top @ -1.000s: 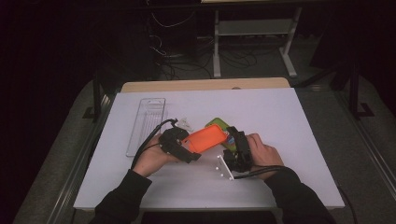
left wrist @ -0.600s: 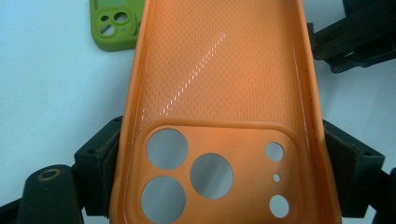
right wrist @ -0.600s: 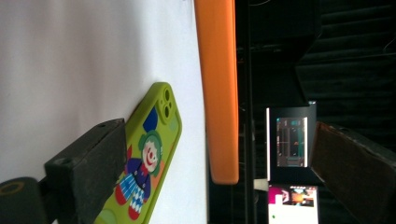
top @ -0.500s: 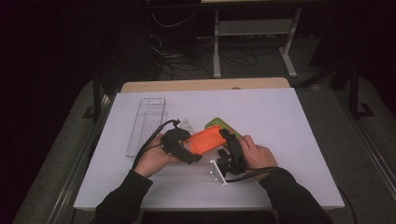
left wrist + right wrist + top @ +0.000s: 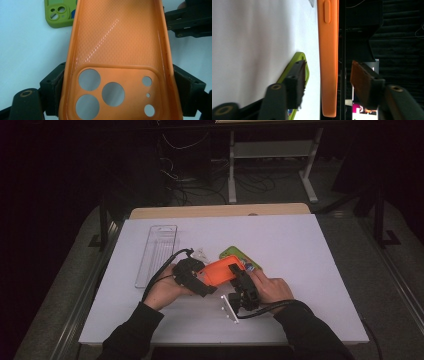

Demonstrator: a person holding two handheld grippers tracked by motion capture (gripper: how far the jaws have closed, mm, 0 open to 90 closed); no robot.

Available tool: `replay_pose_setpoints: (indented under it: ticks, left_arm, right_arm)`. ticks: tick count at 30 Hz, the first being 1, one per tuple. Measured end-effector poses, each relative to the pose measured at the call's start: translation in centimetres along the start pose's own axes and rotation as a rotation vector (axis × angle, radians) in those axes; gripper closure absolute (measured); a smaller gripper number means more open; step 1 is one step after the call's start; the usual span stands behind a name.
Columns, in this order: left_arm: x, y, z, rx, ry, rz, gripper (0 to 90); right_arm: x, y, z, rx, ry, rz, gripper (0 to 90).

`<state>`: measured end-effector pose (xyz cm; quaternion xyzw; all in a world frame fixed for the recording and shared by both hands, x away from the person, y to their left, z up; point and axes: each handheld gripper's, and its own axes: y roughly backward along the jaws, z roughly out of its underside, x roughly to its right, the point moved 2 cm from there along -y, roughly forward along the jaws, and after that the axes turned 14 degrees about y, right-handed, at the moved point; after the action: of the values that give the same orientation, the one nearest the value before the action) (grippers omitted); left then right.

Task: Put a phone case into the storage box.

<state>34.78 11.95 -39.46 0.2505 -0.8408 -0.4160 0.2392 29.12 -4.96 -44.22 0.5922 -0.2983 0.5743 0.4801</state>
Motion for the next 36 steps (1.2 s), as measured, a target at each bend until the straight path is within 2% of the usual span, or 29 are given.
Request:
replay_pose_setpoints:
  ticks: [12, 17, 23, 25, 27, 28, 29, 34, 35, 36]
  left_arm:
    - [-0.01, -0.06, 0.02, 0.002, -0.001, 0.001, 15.8]
    - [0.06, -0.1, 0.03, 0.003, 0.004, 0.005, 15.8]
    - [-0.06, -0.12, 0.04, 0.002, -0.002, 0.011, 15.4]
    - [0.15, -0.15, 0.11, 0.041, 0.023, 0.018, 14.7]
    - [0.22, -0.04, 0.13, 0.057, 0.019, 0.019, 13.8]
    - [0.08, 0.1, 0.09, 0.054, 0.005, 0.015, 12.9]
    - [0.12, 0.12, 0.07, 0.061, 0.017, 0.018, 9.5]
    - [-0.2, 0.52, 0.15, 0.062, -0.001, 0.028, 0.0]
    - [-0.14, 0.5, 0.2, 0.081, 0.019, 0.037, 0.0]
    - [-0.41, 0.74, 0.22, 0.061, -0.009, 0.034, 0.0]
  right_arm:
    - [-0.03, 0.2, -0.23, 0.021, 0.033, 0.007, 69.8]
    - [-0.04, 0.24, -0.3, 0.028, 0.042, 0.002, 76.4]
    - [-0.18, 0.26, -0.43, 0.023, 0.041, -0.017, 77.6]
    - [-0.06, 0.29, -0.37, 0.027, 0.045, -0.015, 77.8]
    - [-0.03, 0.36, -0.36, 0.025, 0.042, -0.011, 78.0]
    - [0.03, 0.36, -0.32, 0.027, 0.043, -0.011, 78.0]
    - [0.03, 0.37, -0.29, 0.026, 0.045, -0.01, 78.0]
    - [-0.05, 0.31, -0.12, 0.019, 0.037, -0.017, 77.9]
    - [0.05, 0.3, -0.02, 0.017, 0.043, -0.015, 78.0]
    - [0.01, 0.28, 0.02, 0.015, 0.031, -0.016, 77.9]
